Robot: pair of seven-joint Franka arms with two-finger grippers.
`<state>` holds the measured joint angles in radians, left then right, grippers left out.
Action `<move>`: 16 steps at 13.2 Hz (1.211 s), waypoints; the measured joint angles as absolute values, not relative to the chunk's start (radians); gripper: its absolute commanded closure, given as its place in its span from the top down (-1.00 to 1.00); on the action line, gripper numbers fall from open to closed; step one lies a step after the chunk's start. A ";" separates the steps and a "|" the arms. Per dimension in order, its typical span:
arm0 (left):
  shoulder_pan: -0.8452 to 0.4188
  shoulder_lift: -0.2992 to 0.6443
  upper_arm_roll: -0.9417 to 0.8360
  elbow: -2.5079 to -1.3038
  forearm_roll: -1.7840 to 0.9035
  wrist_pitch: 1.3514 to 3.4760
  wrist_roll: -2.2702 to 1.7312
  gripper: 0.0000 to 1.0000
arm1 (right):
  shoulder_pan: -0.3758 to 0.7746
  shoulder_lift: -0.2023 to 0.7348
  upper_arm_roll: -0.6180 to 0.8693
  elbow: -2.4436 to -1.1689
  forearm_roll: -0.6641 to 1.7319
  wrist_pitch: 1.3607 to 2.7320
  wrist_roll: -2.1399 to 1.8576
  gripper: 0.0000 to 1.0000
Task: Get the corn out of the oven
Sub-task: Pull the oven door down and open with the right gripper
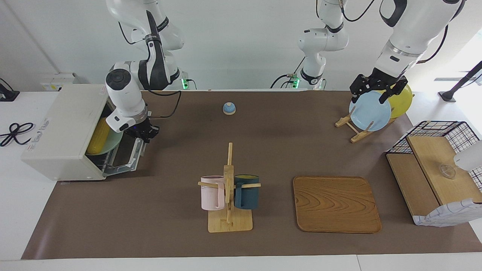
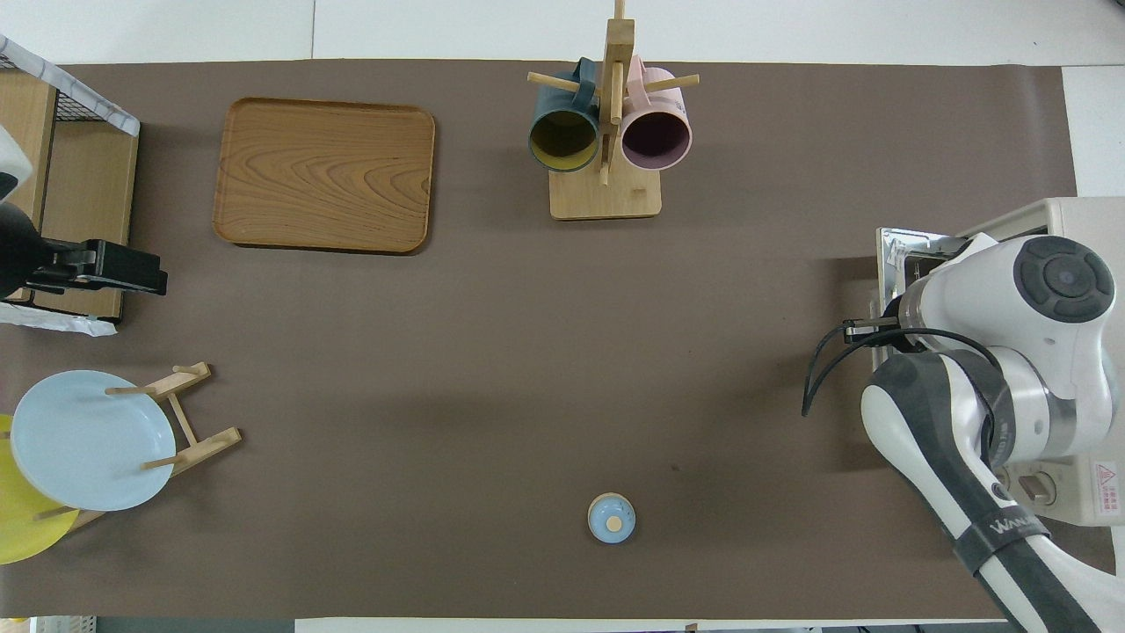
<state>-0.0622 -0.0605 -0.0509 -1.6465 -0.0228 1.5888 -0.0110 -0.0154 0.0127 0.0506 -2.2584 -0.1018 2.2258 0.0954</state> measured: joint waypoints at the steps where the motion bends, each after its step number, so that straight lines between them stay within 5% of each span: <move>1: -0.062 -0.061 -0.051 -1.647 -0.023 1.590 -0.011 1.00 | -0.011 0.026 0.050 -2.263 -0.102 2.244 0.101 -0.83; 14: -0.062 -0.056 -0.057 -1.696 -0.026 1.656 -0.011 1.00 | 0.054 0.111 0.029 -2.248 -0.066 2.353 0.147 -0.78; 16: -0.062 -0.055 -0.056 -1.698 -0.026 1.663 -0.011 1.00 | 0.072 0.111 0.029 -2.211 -0.061 2.319 0.148 -0.64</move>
